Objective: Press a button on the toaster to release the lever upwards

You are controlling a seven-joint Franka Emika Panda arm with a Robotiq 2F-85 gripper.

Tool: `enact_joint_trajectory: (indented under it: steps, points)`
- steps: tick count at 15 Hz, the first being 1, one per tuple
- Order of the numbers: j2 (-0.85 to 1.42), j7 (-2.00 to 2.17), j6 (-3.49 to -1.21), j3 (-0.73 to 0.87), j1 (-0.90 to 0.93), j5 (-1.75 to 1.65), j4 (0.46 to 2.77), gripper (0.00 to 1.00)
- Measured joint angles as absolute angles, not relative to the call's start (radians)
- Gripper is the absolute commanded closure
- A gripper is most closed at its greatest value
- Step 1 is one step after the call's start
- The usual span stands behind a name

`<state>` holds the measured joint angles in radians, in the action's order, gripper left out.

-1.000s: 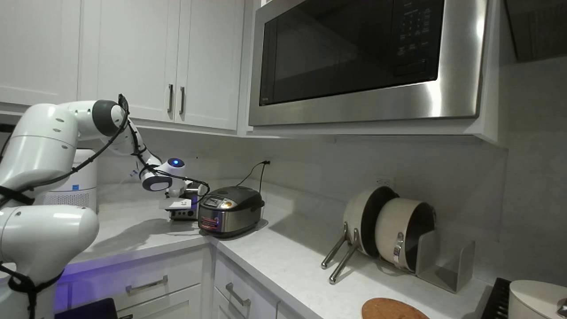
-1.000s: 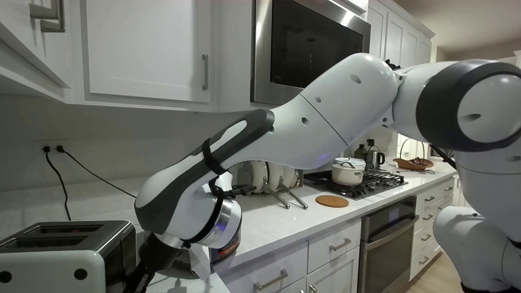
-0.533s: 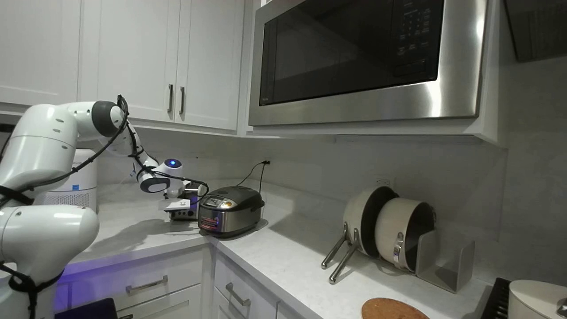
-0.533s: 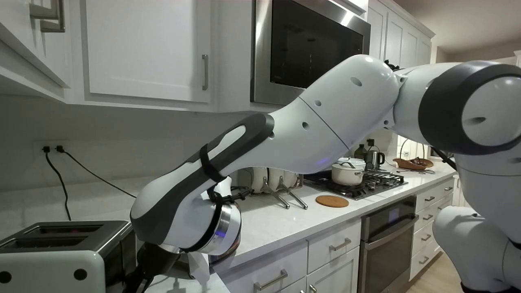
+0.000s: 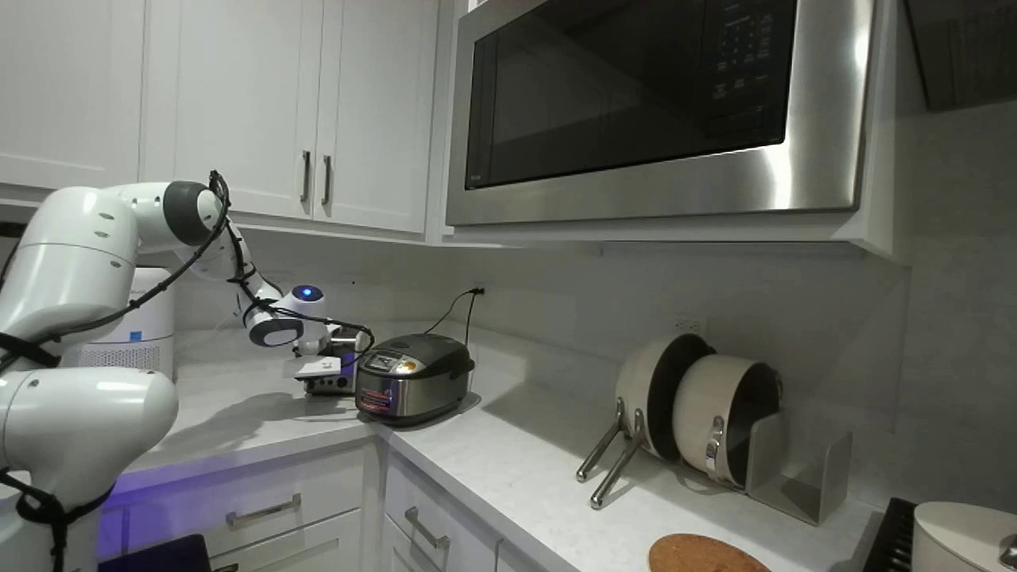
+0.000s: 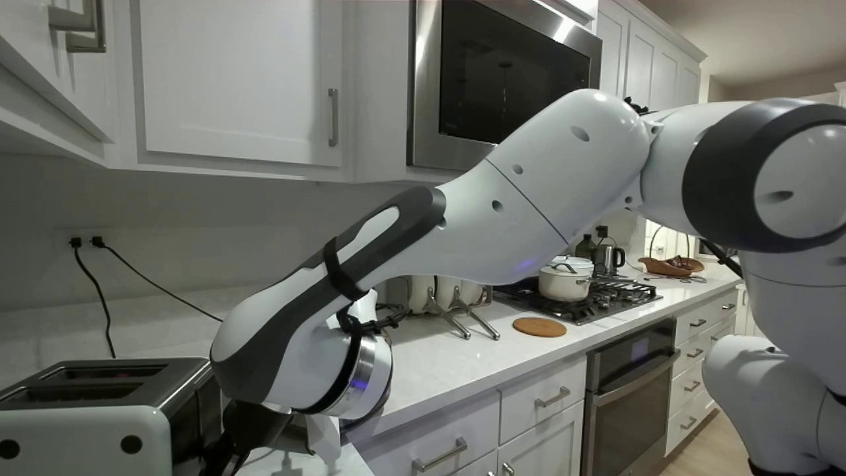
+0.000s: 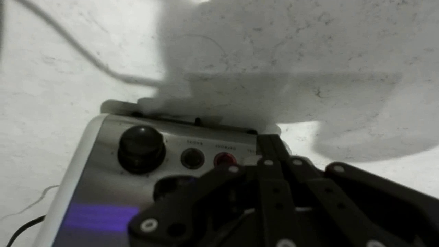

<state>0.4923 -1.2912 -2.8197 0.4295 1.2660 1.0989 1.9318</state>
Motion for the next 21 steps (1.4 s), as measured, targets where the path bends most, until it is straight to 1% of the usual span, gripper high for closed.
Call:
enact_joint_trajectory:
  steps: [9, 18, 21]
  points:
    - [0.493, -1.291, -2.835, 0.429, 1.269, 1.099, 1.935, 1.0]
    - [0.493, -1.291, -2.938, 0.431, 1.294, 1.099, 1.956, 1.0]
    - [0.49, -1.291, -2.94, 0.434, 1.295, 1.099, 1.957, 1.0]
